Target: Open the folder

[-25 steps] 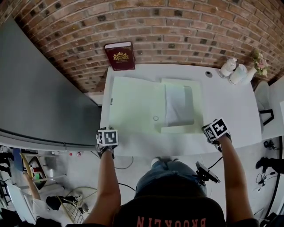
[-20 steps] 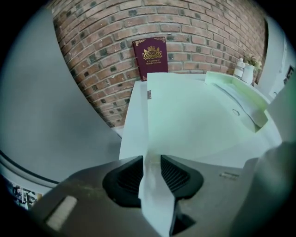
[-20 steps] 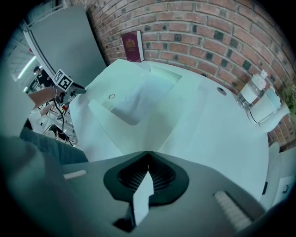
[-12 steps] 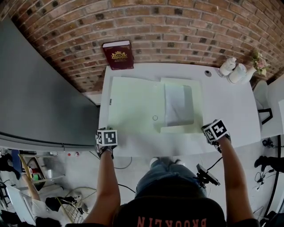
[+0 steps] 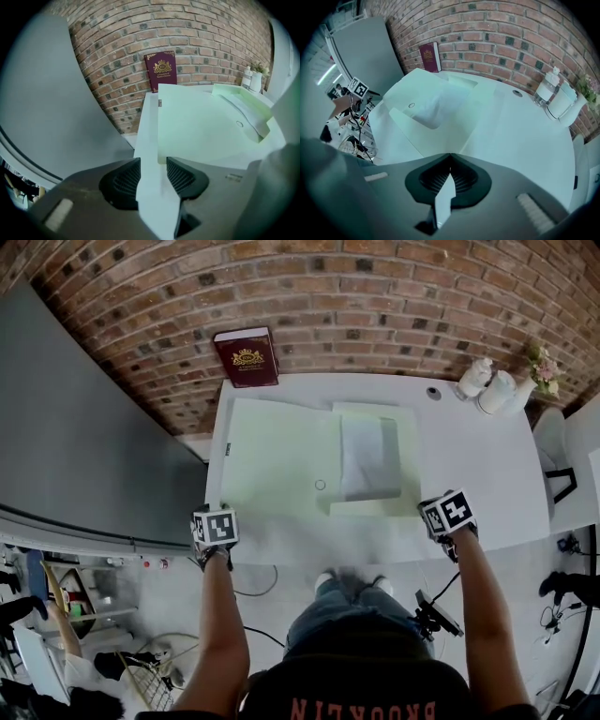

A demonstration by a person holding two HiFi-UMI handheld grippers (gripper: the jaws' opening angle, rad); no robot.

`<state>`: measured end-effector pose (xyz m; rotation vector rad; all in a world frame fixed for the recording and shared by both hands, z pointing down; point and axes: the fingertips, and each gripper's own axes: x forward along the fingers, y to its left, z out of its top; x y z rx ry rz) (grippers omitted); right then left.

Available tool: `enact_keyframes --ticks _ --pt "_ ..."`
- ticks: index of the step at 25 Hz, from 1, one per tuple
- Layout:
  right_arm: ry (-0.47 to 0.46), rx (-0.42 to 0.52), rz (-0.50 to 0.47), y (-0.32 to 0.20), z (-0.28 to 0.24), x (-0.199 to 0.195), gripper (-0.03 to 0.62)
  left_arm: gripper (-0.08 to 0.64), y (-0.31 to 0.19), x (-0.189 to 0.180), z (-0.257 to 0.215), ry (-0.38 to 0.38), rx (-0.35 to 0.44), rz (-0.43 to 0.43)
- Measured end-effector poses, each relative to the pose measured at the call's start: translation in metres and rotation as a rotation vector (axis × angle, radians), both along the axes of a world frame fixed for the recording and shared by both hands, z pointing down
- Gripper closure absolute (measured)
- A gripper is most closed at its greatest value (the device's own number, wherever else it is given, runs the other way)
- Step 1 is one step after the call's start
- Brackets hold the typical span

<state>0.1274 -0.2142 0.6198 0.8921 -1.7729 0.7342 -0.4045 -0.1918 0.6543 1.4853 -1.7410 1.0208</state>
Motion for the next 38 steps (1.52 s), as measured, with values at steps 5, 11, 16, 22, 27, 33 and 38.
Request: enact_keyframes --ticks 5,11,16,22,27,33,38 --pt "-0.036 0.046 0.032 0.0 -0.001 0.001 0.589 0.327 0.003 -0.007 -0.018 -0.043 0.053 -0.055" --pt "-0.076 0.107 0.091 -0.002 -0.003 0.002 0.591 0.327 0.01 -0.007 -0.032 -0.066 0.078 -0.094" --pt "-0.072 0.161 0.112 -0.004 -0.009 0.005 0.591 0.325 0.014 -0.002 -0.042 -0.063 0.108 -0.107" --pt "-0.135 0.225 0.109 -0.012 -0.031 0.001 0.591 0.324 0.018 0.006 -0.079 -0.093 0.18 -0.129" --pt "-0.18 0.285 0.099 -0.019 -0.05 -0.005 0.591 0.324 0.02 0.023 -0.1 -0.071 0.248 -0.139" --pt "-0.222 0.368 0.084 -0.029 -0.079 -0.009 0.591 0.324 0.02 0.043 -0.135 -0.056 0.349 -0.155" --pt "-0.27 0.445 0.081 -0.037 -0.105 -0.012 0.591 0.324 0.016 0.062 -0.151 -0.02 0.418 -0.155"
